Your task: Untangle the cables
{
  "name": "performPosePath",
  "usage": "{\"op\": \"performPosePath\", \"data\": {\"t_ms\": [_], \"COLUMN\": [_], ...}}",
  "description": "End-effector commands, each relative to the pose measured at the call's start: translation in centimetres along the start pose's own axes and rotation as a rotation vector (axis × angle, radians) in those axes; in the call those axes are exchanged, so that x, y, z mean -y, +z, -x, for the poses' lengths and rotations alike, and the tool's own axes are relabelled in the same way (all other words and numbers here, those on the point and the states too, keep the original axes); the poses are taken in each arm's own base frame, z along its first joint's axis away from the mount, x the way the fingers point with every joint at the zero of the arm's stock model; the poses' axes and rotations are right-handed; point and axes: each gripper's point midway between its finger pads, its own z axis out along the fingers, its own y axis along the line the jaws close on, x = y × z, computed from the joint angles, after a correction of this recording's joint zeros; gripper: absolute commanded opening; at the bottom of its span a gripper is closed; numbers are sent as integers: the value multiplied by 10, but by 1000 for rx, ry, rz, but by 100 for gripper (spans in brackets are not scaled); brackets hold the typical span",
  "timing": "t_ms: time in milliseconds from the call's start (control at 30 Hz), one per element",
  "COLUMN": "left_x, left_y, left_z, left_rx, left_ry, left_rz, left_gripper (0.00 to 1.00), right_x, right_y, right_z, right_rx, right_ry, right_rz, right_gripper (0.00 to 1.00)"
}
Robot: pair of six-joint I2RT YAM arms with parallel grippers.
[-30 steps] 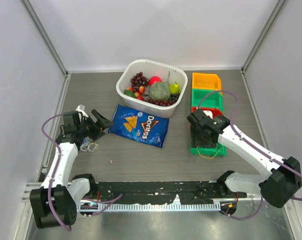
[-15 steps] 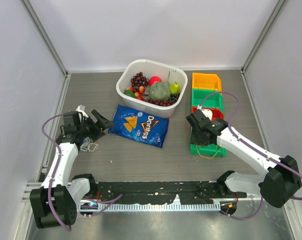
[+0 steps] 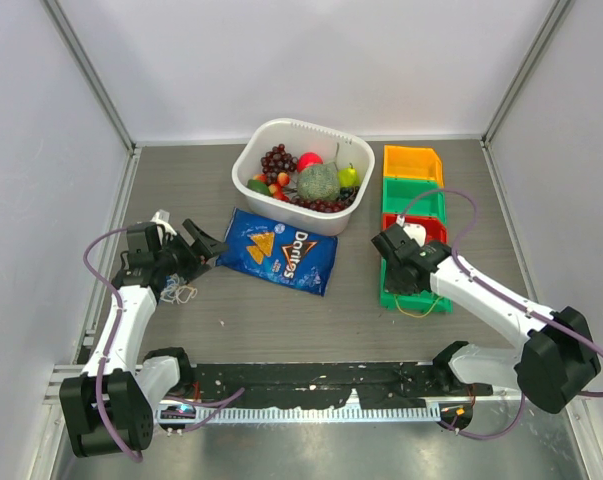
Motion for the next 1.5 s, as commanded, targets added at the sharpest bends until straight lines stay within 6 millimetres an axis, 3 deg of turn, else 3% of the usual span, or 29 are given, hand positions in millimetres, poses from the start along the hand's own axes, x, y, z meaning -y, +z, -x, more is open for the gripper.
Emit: {"op": "performPosePath", "data": {"t_ms": [0, 167, 267, 300, 367, 500, 600, 633, 733, 967, 1167, 1267, 1333, 1467], "left_x": [8, 7, 8, 8, 9, 9, 9, 9, 10, 13, 19, 17, 16, 15], "left_y": [-1, 0, 1, 0, -1, -3, -3, -3, -4, -6, -8, -8, -6, -4], "left_z": [4, 5, 5, 5, 5, 3, 3, 3, 3, 4, 6, 6, 6, 7], "left_rx": [18, 22, 18, 19, 20, 18, 16, 17, 19, 40, 45, 52, 50, 44], "left_ry": [33, 29, 28, 29, 33, 40, 40, 40, 43, 45, 54, 51, 44, 40], "left_rz": [-37, -37, -41, -42, -44, -39, -41, -42, -46, -66, -84, -82, -81, -72], "left_gripper": [87, 87, 87, 87, 87, 87, 87, 87, 87, 87, 87, 87, 87, 87], "right_x": [-6, -12, -17, -17, -27, -33, -32, -35, -25, -8, -8, 1, 10, 12], "right_y": [-13, -46, -41, -34, -31, -27, -32, -40, -43, -43, -20, -7, -3, -5], "right_z": [24, 66, 87, 84, 102, 114, 114, 123, 114, 74, 37, 17, 12, 26], "right_rx": [81, 226, 284, 283, 374, 516, 617, 674, 702, 528, 373, 260, 207, 226], "right_ry": [23, -17, -34, -45, -23, 25, 80, 103, 161, 238, 331, 336, 323, 291], "right_rz": [24, 91, 132, 134, 188, 255, 330, 364, 380, 356, 357, 264, 177, 122], "right_gripper": [1, 1, 1, 1, 1, 1, 1, 1, 1, 1, 1, 1, 1, 1]}}
